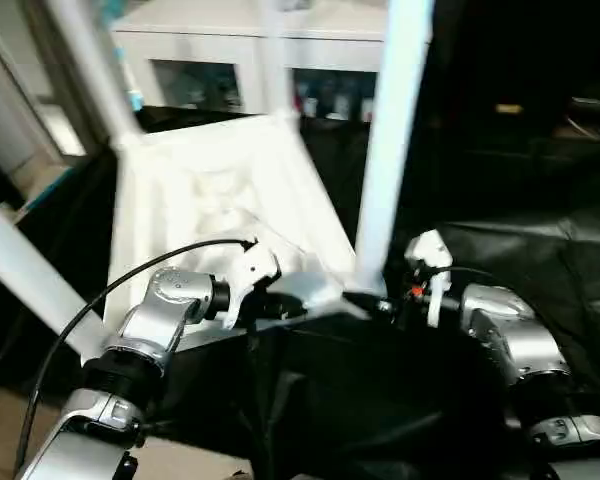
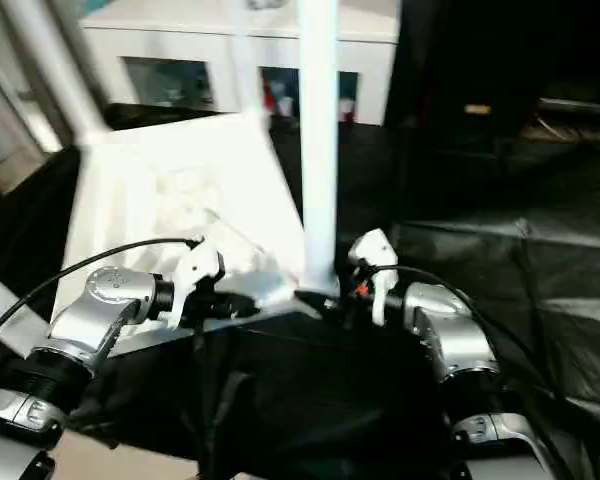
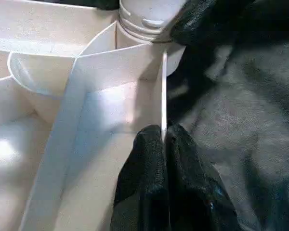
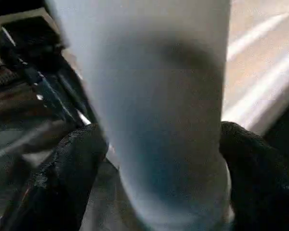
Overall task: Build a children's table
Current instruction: Rotate leg to tighten
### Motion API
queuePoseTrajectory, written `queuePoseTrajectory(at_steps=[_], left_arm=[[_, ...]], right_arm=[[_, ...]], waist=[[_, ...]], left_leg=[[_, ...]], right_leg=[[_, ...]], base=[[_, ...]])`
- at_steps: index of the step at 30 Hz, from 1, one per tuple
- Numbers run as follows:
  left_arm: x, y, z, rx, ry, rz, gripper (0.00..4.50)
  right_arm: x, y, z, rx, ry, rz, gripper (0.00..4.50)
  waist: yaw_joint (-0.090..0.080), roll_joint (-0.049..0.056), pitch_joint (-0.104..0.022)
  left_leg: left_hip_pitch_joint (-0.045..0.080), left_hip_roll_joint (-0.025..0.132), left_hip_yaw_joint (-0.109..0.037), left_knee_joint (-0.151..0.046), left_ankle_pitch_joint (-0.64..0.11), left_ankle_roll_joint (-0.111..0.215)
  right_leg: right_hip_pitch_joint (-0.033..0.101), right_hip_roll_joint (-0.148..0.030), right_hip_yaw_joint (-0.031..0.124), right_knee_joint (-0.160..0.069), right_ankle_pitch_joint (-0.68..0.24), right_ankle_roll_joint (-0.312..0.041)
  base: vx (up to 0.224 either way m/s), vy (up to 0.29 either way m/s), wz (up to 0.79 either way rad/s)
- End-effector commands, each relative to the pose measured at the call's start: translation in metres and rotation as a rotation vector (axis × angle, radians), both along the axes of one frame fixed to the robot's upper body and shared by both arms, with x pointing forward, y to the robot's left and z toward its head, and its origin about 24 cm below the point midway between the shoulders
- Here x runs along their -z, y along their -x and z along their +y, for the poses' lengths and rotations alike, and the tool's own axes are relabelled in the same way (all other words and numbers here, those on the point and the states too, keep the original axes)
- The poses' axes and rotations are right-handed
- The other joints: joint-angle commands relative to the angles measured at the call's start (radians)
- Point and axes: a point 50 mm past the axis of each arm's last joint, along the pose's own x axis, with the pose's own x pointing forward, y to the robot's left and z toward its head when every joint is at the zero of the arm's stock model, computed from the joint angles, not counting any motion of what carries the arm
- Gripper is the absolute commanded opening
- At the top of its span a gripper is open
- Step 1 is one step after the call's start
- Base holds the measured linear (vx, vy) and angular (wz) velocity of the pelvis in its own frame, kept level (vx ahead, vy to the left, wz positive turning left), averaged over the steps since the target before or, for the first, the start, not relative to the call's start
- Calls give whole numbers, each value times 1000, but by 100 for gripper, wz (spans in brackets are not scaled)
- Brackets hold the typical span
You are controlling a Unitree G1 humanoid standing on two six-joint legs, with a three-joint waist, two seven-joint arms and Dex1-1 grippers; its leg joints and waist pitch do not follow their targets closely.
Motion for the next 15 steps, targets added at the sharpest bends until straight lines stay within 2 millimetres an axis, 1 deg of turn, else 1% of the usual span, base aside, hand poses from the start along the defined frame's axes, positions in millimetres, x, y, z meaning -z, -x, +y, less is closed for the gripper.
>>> queuePoseTrajectory(at_steps=[1,2,3,6,7,8,10,11,12,13,14,15], left_arm=[[4,6,-6,60,-6,31,0],[3,6,-6,64,-7,32,0],[3,6,-6,67,-7,33,0],[2,6,-7,74,-4,35,0],[2,7,-7,75,-4,34,0],[2,7,-8,75,-5,32,0],[3,5,-11,52,-7,18,0],[3,5,-11,47,-7,16,0],[2,4,-12,30,-3,3,0],[1,1,-14,-7,1,-14,0],[0,-3,-17,-44,8,-33,0],[-1,-6,-19,-74,16,-50,0]], right_arm=[[2,3,7,-73,-1,37,351],[2,3,7,-77,-2,39,337],[2,3,7,-84,-3,43,313],[4,5,9,-99,-9,50,304],[5,6,10,-103,-13,56,281],[6,8,11,-107,-18,64,275],[11,11,13,-97,-24,74,271],[12,12,13,-94,-24,75,268],[14,12,14,-73,-27,72,266],[17,11,16,-29,-27,65,265],[20,8,17,29,-25,60,265],[23,5,19,89,-19,54,265]], waist=[[2,-18,-57],[3,-19,-57],[3,-19,-57],[6,-20,-62],[9,-20,-64],[10,-22,-64],[13,-25,-63],[15,-23,-63],[15,-25,-62],[15,-24,-61],[13,-23,-58],[12,-21,-56]], left_leg=[[21,68,-18,-64,-86,131],[20,67,-18,-64,-80,129],[17,65,-17,-62,-69,131],[15,63,-17,-57,-30,142],[14,62,-17,-53,-10,155],[14,61,-16,-52,-7,158],[13,61,-16,-52,-9,162],[13,62,-17,-52,-15,159],[13,62,-17,-53,-20,158],[14,64,-17,-54,-29,151],[14,64,-16,-57,-48,139],[15,64,-17,-59,-68,128]], right_leg=[[42,-71,45,-57,10,-285],[43,-71,45,-56,21,-285],[44,-71,45,-53,42,-284],[46,-73,44,-47,98,-286],[46,-74,43,-44,125,-288],[46,-73,43,-44,131,-289],[47,-75,42,-45,121,-286],[46,-75,42,-46,105,-284],[46,-75,42,-47,94,-283],[45,-75,43,-48,77,-280],[42,-76,44,-52,46,-277],[42,-76,44,-56,16,-274]], base=[[0,0,0],[0,0,0],[0,0,0],[0,0,0],[0,0,0],[0,0,0],[0,0,0],[0,0,0],[0,0,0],[0,0,0],[0,0,0],[0,0,0]])
